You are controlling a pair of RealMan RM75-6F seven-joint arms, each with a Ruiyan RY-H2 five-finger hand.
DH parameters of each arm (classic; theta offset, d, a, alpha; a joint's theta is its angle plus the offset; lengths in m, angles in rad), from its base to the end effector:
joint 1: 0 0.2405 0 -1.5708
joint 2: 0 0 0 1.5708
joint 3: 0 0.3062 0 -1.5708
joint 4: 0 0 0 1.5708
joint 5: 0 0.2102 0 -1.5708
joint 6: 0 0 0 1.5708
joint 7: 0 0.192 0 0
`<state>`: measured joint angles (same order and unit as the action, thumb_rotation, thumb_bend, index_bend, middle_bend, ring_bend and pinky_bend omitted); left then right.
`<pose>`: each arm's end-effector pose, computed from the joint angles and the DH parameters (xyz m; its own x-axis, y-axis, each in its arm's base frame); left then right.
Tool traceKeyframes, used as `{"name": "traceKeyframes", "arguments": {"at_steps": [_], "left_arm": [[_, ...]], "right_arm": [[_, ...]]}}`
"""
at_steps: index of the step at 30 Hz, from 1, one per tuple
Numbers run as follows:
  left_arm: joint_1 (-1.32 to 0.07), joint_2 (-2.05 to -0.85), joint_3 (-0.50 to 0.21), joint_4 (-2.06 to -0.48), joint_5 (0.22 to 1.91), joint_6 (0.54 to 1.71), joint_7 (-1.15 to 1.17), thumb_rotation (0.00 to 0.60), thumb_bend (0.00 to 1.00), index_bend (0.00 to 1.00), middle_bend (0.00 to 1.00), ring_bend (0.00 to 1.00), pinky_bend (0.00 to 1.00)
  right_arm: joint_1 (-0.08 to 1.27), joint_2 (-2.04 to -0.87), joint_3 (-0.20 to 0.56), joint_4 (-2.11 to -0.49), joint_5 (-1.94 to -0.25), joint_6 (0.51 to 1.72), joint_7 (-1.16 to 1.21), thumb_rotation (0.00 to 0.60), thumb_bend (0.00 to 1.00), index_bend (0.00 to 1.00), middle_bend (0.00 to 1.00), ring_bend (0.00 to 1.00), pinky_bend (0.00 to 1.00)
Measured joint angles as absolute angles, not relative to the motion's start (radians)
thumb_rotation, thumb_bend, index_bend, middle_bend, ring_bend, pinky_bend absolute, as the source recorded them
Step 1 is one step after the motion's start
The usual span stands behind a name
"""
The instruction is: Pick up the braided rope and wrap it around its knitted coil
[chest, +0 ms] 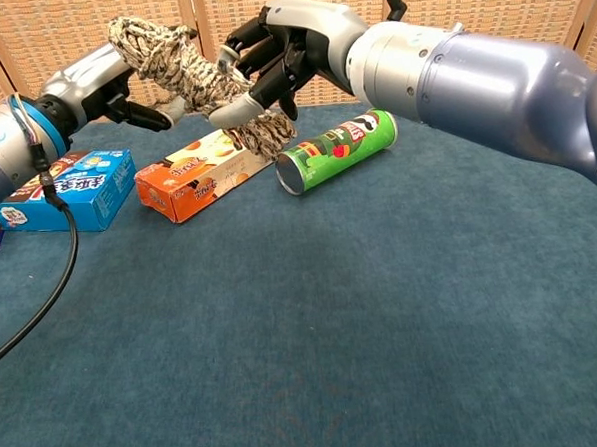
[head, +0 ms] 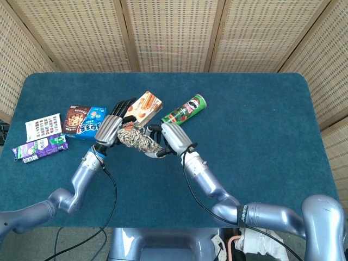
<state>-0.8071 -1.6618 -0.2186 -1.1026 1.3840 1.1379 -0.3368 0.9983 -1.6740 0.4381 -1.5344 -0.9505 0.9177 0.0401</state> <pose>-0.1494 0.4745 -0.0029 0.0423 0.1223 0.9916 0.8931 -0.4494 0.0174 0.0040 -0.4544 -0.0404 -0.1735 -0.4240 0.8889 -0.8727 -0.3522 -0.3383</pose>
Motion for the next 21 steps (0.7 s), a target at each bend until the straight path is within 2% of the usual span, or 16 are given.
{"name": "traceKeyframes", "arguments": {"at_steps": [1, 3, 12, 21], "left_arm": [[-0.806, -1.658, -0.219, -1.105, 1.385, 1.138, -0.338, 0.600, 0.00, 0.03, 0.00, 0.00, 0.00], [-0.803, -1.647, -0.219, -1.111, 1.387, 1.137, -0.339, 0.600, 0.00, 0.00, 0.00, 0.00, 0.00], [-0.767, -1.527, -0.205, -1.193, 1.375, 1.118, -0.256, 0.600, 0.00, 0.00, 0.00, 0.00, 0.00], [-0.635, -1.355, -0.184, -1.329, 1.328, 1.197, -0.104, 0.600, 0.00, 0.00, 0.00, 0.00, 0.00]], "right_arm": [[0.999, -1.674, 0.437, -1.534, -0.952, 0.918, 0.038, 0.600, 0.61, 0.70, 0.77, 0.60, 0.70], [1.000, -1.674, 0.436, -1.533, -0.955, 0.919, 0.034, 0.600, 0.61, 0.70, 0.77, 0.60, 0.69], [0.996, -1.665, 0.430, -1.531, -0.957, 0.923, 0.019, 0.600, 0.61, 0.70, 0.77, 0.60, 0.70], [0.985, -1.640, 0.421, -1.539, -0.958, 0.937, -0.010, 0.600, 0.61, 0.70, 0.77, 0.60, 0.70]]}}
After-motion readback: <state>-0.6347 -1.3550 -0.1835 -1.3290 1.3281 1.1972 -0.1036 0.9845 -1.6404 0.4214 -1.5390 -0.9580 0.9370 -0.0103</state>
